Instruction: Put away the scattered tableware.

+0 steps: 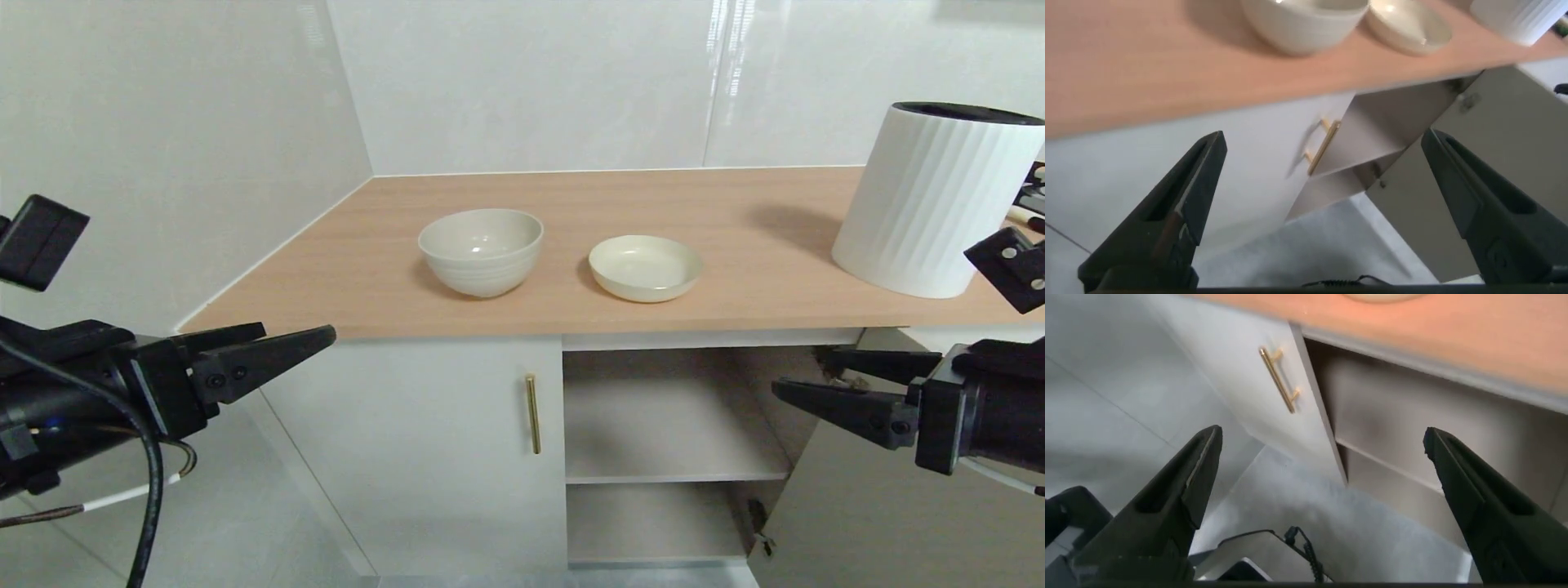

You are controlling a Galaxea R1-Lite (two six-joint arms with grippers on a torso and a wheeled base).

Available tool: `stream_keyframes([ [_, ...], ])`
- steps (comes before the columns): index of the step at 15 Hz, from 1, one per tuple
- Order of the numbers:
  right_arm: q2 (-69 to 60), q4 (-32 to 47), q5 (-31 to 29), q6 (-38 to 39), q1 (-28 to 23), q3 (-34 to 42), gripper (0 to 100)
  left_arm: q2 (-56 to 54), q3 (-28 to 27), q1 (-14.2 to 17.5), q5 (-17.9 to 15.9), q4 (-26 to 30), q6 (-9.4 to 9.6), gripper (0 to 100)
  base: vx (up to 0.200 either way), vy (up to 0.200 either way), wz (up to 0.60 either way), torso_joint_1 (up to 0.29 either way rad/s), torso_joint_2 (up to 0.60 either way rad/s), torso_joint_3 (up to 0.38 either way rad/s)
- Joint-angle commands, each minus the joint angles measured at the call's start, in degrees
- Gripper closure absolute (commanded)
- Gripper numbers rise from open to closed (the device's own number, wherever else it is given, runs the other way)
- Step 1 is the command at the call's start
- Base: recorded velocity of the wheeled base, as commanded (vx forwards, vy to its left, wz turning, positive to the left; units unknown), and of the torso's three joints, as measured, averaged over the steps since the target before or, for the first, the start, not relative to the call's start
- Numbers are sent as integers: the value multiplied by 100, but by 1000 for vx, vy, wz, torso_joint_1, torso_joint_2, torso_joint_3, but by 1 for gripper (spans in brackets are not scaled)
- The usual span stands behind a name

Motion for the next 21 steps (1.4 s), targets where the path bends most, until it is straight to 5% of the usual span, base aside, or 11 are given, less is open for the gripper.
stream_keyframes([
  [1,39,-3,4,-2,-35,-2,0,70,5,2,-1,-4,-1,0,0,0,0,173,-466,-300],
  [6,259,-346,12,-2,-352,-160,0,333,-145,2,7,-56,-1,0,0,0,0,77,-193,-120],
  [10,1753,893,-120,50,-607,-2647,0,1037,-1041,10,69,-4,-1,0,0,0,0,0,0,0],
  [11,2210,1113,-559,323,-457,-3227,0,1362,-1437,10,148,119,-10,0,0,0,0,0,0,0],
  [14,2579,1131,-1236,753,-387,-3579,0,1819,-1885,-7,649,945,-54,0,0,0,0,0,0,0],
  [15,2562,1139,-1297,753,-369,-3579,0,1995,-2140,-104,746,1112,-335,0,0,0,0,0,0,0],
  [16,2588,1227,-1552,762,-281,-3658,0,2118,-2509,-192,842,1130,-950,0,0,0,0,0,0,0],
  [17,2685,1333,-1913,833,-202,-3772,0,2320,-2861,-289,851,1139,-1363,0,0,0,0,0,0,0],
  [21,2702,1342,-2334,999,-18,-3746,0,3067,-4179,-368,1422,1939,-1399,0,0,0,0,0,0,0],
])
